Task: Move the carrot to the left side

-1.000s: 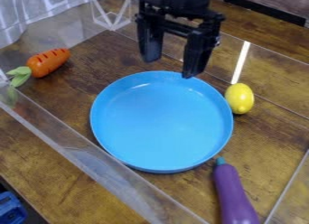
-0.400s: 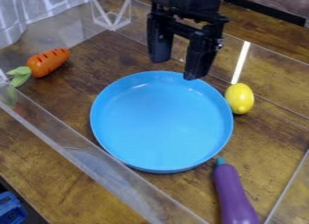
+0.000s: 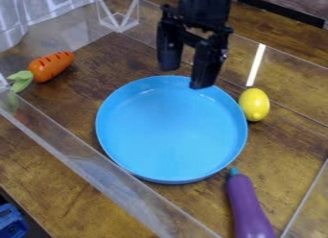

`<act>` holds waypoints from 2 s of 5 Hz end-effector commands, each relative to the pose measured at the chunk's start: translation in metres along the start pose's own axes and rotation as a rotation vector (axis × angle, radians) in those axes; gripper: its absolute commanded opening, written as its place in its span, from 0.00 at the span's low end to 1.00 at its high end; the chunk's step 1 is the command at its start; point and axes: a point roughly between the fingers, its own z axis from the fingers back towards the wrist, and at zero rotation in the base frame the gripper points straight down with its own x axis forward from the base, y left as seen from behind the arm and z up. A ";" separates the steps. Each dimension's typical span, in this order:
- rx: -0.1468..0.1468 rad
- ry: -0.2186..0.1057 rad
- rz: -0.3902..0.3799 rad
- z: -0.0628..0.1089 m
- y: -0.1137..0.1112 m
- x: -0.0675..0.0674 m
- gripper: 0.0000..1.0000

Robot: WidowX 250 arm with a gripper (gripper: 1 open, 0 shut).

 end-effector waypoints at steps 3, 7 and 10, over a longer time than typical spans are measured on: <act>-0.003 -0.056 0.110 0.005 0.007 0.001 1.00; -0.009 -0.022 0.092 0.008 0.023 -0.004 1.00; -0.012 0.010 0.036 -0.001 0.015 0.000 1.00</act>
